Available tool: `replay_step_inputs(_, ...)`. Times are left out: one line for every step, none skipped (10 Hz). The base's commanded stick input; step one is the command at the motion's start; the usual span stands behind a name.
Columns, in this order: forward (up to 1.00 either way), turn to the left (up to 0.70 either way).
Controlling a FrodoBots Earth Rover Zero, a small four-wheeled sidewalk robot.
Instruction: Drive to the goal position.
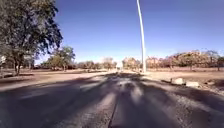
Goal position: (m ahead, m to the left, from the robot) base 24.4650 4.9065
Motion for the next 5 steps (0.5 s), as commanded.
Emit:
replay_step_inputs(0.50,0.00)
replay_step_inputs(0.50,0.00)
replay_step_inputs(0.50,0.00)
replay_step_inputs(0.50,0.00)
replay_step_inputs(0.50,0.00)
